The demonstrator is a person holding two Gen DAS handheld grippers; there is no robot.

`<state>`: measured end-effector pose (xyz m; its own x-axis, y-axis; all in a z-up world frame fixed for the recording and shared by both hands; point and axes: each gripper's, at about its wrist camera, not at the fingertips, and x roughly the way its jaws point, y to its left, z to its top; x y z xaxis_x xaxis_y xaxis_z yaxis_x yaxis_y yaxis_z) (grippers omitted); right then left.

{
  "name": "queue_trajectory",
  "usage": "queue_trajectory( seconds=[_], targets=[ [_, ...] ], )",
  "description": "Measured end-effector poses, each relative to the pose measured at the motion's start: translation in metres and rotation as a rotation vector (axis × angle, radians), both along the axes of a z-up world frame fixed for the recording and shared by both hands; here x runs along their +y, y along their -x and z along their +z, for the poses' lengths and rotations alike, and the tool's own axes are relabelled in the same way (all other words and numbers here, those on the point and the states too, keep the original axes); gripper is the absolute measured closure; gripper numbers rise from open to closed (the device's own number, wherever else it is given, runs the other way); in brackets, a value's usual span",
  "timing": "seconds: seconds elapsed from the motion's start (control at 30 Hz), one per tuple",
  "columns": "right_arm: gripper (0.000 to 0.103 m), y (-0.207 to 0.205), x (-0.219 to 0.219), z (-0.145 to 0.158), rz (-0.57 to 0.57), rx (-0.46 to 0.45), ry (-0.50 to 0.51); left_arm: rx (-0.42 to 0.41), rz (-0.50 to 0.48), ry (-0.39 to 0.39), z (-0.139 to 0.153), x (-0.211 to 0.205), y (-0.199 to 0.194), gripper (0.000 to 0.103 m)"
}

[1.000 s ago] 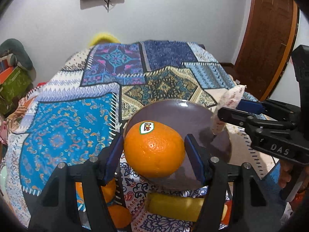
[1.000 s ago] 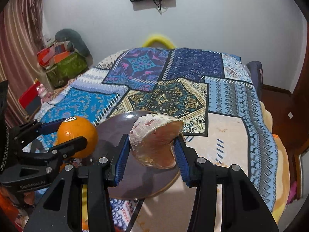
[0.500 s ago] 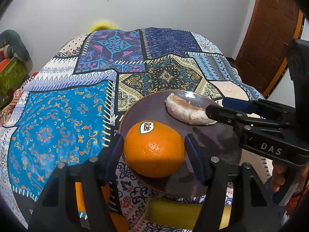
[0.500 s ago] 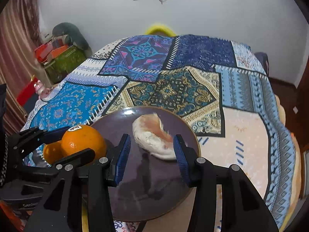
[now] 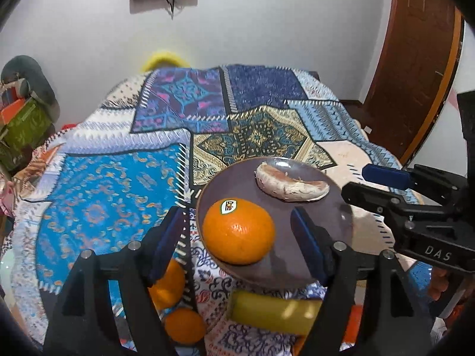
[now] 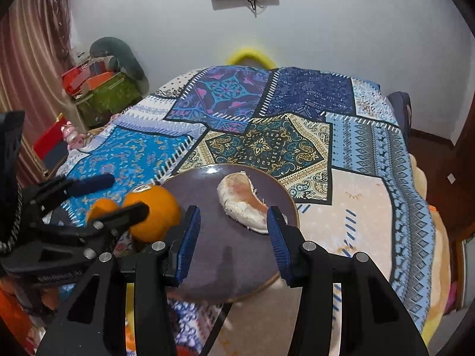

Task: Organize fruits
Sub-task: 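Place the pomelo on the purple plate with the right tool while the left tool places the orange beside it, then open both tools and withdraw them from the plate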

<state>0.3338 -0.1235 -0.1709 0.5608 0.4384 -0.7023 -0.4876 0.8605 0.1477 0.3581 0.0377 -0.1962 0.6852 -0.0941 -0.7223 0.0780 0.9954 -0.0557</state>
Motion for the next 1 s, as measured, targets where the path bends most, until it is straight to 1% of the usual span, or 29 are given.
queue_trajectory(
  seconds=[0.1,0.23,0.3,0.37,0.47,0.53,0.63,0.73,0.87,0.93,1.0],
  targets=[
    [0.056,0.014,-0.002,0.008,0.008,-0.018,0.007,-0.017,0.005,-0.017,0.012,0.002,0.018,0.025],
    [0.055,0.035,-0.005,0.020,0.019,-0.048,0.020,-0.034,0.014,-0.038,0.023,0.006,0.043,0.019],
    [0.049,0.047,-0.007,0.025,0.029,-0.054,0.019,-0.030,0.017,-0.039,0.026,0.006,0.056,0.016],
    [0.046,0.058,-0.009,0.027,0.034,-0.061,0.021,-0.019,0.021,-0.038,0.027,0.008,0.071,0.013],
    [0.046,0.076,-0.012,0.029,0.033,-0.078,0.037,0.001,0.024,-0.039,0.026,0.008,0.088,0.013],
    [0.045,0.085,-0.016,0.030,0.030,-0.072,0.027,0.014,0.029,-0.033,0.025,0.007,0.100,0.013],
    [0.045,0.099,-0.022,0.029,0.025,-0.055,0.010,0.038,0.024,-0.022,0.019,0.003,0.120,0.008],
    [0.044,0.112,-0.026,0.029,0.012,-0.055,0.020,0.083,0.000,-0.020,0.010,-0.006,0.138,0.008],
    [0.044,0.127,-0.034,0.029,0.001,-0.051,0.027,0.116,-0.033,-0.030,-0.002,-0.024,0.160,0.008],
    [0.043,0.134,-0.038,0.030,-0.005,-0.052,0.029,0.146,-0.033,-0.033,-0.010,-0.032,0.167,0.008],
    [0.041,0.141,-0.043,0.030,-0.015,-0.056,0.029,0.189,-0.040,-0.017,-0.020,-0.040,0.172,0.008]
  ],
)
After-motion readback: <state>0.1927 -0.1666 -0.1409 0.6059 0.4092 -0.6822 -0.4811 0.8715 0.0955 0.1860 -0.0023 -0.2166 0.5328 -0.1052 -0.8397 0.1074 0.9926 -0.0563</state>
